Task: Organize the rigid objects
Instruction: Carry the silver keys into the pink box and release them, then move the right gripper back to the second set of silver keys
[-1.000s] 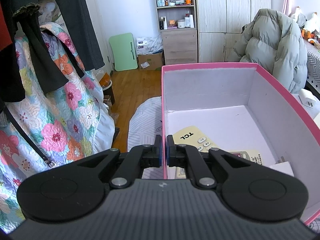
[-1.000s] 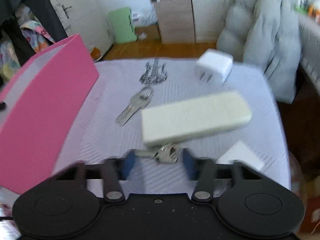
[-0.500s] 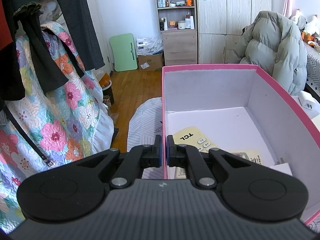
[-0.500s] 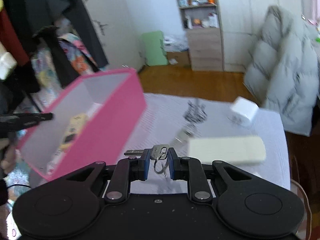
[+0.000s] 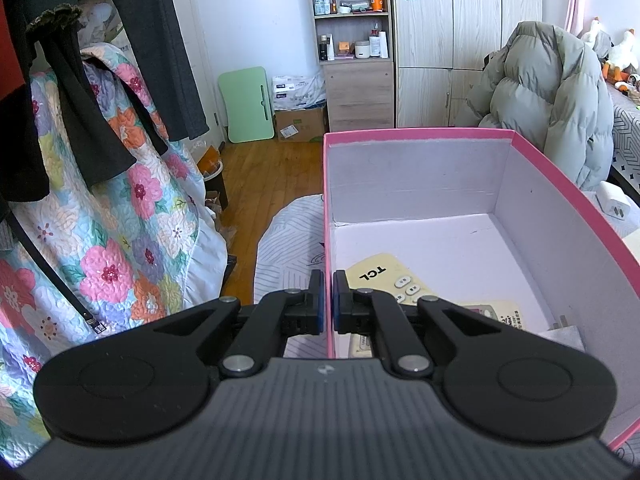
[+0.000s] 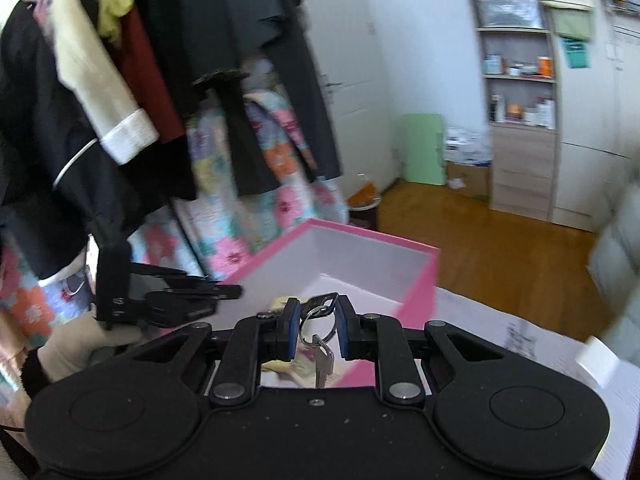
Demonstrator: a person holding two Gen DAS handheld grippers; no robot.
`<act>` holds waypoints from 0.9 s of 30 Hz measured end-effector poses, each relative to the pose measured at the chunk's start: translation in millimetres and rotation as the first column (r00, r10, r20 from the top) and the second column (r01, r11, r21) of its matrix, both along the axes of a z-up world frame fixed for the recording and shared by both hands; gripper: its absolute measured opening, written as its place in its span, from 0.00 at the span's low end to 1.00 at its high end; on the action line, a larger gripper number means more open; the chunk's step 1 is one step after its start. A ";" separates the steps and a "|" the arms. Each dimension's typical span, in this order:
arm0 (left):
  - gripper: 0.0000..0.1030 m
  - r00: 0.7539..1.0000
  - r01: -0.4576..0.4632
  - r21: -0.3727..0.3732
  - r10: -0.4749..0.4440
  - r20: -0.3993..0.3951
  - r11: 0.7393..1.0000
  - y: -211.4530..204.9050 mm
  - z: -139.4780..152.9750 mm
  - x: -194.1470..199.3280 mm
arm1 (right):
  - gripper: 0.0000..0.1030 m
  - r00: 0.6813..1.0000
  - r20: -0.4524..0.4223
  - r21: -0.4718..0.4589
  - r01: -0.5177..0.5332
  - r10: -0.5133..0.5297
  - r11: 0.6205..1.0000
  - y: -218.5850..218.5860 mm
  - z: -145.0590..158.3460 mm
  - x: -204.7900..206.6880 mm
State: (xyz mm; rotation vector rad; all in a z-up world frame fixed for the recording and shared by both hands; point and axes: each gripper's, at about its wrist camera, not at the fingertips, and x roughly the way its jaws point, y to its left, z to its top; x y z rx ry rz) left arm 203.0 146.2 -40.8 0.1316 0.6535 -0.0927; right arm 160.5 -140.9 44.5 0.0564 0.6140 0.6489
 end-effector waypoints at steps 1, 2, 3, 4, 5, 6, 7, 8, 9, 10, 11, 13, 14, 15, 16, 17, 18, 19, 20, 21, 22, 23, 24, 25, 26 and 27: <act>0.05 1.000 0.001 0.000 -0.001 0.000 1.000 0.0 0.0 -0.2 | 0.11 1.000 -0.008 -0.002 -0.020 0.020 1.000 6.4 -2.0 5.9; 0.05 1.000 0.001 0.000 -0.001 0.000 1.000 -0.1 0.0 0.1 | 0.05 0.999 -0.021 0.000 -0.037 0.037 0.999 11.4 -5.2 8.3; 0.05 1.000 0.001 0.000 -0.001 0.000 1.000 -0.1 0.0 0.1 | 0.05 0.998 -0.032 0.004 -0.049 0.050 0.999 16.4 -7.4 11.8; 0.05 1.000 0.002 -0.001 -0.002 0.000 1.000 -0.1 0.0 -0.1 | 0.05 0.997 -0.043 0.008 -0.061 0.062 0.998 21.1 -11.1 17.6; 0.05 1.000 0.002 -0.001 -0.002 -0.001 1.000 -0.8 -0.1 1.2 | 0.05 0.996 -0.054 0.011 -0.067 0.067 0.998 25.7 -15.1 24.3; 0.05 1.000 0.003 -0.003 -0.003 -0.001 1.000 -0.9 -0.1 1.1 | 0.05 0.995 -0.069 0.010 -0.073 0.073 0.997 30.8 -19.4 31.9; 0.05 1.000 0.003 -0.003 -0.003 -0.002 1.000 -1.2 -0.3 1.3 | 0.04 0.994 -0.081 0.008 -0.077 0.077 0.997 35.2 -23.3 38.2; 0.05 1.000 0.004 -0.002 -0.004 -0.002 1.000 -1.2 -0.4 1.6 | 0.04 0.993 -0.093 0.007 -0.072 0.072 0.997 37.8 -28.5 45.0; 0.05 1.000 0.005 -0.002 -0.005 -0.004 1.000 -1.3 -0.4 1.6 | 0.04 0.993 -0.101 0.004 -0.067 0.067 0.998 39.6 -32.1 50.6; 0.05 1.000 0.004 -0.003 -0.004 -0.006 1.000 -0.5 -0.5 2.0 | 0.04 0.992 -0.109 0.007 -0.061 0.061 0.998 41.1 -35.5 56.2; 0.05 1.000 0.006 -0.003 -0.006 -0.005 1.000 -0.6 -0.4 2.0 | 0.04 0.992 -0.116 0.015 -0.051 0.052 0.999 40.2 -37.2 60.0; 0.05 1.000 0.007 -0.006 -0.007 -0.006 1.000 -0.5 -1.2 2.0 | 0.07 0.992 -0.122 0.030 -0.028 0.031 0.999 36.6 -39.7 64.3; 0.05 1.000 0.008 -0.006 -0.008 -0.006 1.000 -0.5 -1.2 1.9 | 0.09 0.992 -0.125 0.037 -0.011 0.016 0.999 33.4 -39.2 64.7; 0.05 1.000 0.009 -0.006 -0.009 -0.005 1.000 -0.5 -1.2 1.9 | 0.11 0.992 -0.127 0.042 0.002 0.004 0.999 27.7 -37.8 63.0; 0.05 1.000 0.009 -0.006 -0.009 -0.005 1.000 -0.5 -1.5 1.7 | 0.11 0.992 -0.126 0.046 0.017 -0.012 0.999 21.3 -35.6 60.4; 0.05 1.000 0.010 -0.006 -0.010 -0.005 1.000 -0.6 -1.8 1.5 | 0.11 0.992 -0.124 0.046 0.033 -0.027 0.998 14.7 -33.4 58.4; 0.05 1.000 0.011 -0.005 -0.011 -0.005 1.000 -0.6 -2.0 1.5 | 0.15 0.991 -0.127 0.038 0.055 -0.049 0.998 6.3 -31.2 55.9; 0.05 1.000 0.012 -0.004 -0.012 -0.004 1.000 -0.7 -2.2 1.1 | 0.25 0.988 -0.132 0.028 0.079 -0.075 0.996 -2.5 -29.6 53.7; 0.05 1.000 0.012 -0.004 -0.012 -0.003 1.000 -0.9 -2.5 1.0 | 0.35 0.984 -0.140 0.014 0.109 -0.106 0.994 -11.9 -28.4 53.2; 0.05 1.000 0.012 -0.005 -0.012 -0.004 1.000 -1.0 -2.5 1.0 | 0.39 0.979 -0.150 -0.003 0.141 -0.140 0.990 -23.2 -28.2 50.8; 0.05 1.000 0.012 -0.005 -0.012 -0.003 1.000 -1.0 -2.6 0.8 | 0.41 0.972 -0.162 -0.018 0.170 -0.171 0.985 -32.6 -28.7 49.4; 0.05 1.000 0.012 -0.004 -0.012 -0.004 1.000 -1.1 -2.5 1.0 | 0.41 0.962 -0.177 -0.041 0.203 -0.207 0.978 -43.5 -30.5 48.2; 0.05 1.000 0.012 -0.003 -0.012 -0.004 1.000 -1.2 -2.5 0.9 | 0.42 0.950 -0.191 -0.068 0.239 -0.248 0.969 -54.9 -33.2 46.8; 0.05 1.000 0.012 -0.002 -0.012 -0.003 1.000 -1.2 -2.6 0.8 | 0.45 0.936 -0.202 -0.092 0.274 -0.287 0.957 -65.2 -36.3 45.7; 0.05 1.000 0.012 -0.003 -0.012 -0.004 1.000 -0.9 -2.5 1.1 | 0.48 0.920 -0.216 -0.120 0.307 -0.327 0.944 -76.5 -40.3 44.9; 0.05 1.000 0.011 -0.003 -0.011 -0.005 1.000 -0.9 -2.5 0.9 | 0.49 0.905 -0.228 -0.140 0.335 -0.360 0.932 -85.8 -44.5 44.5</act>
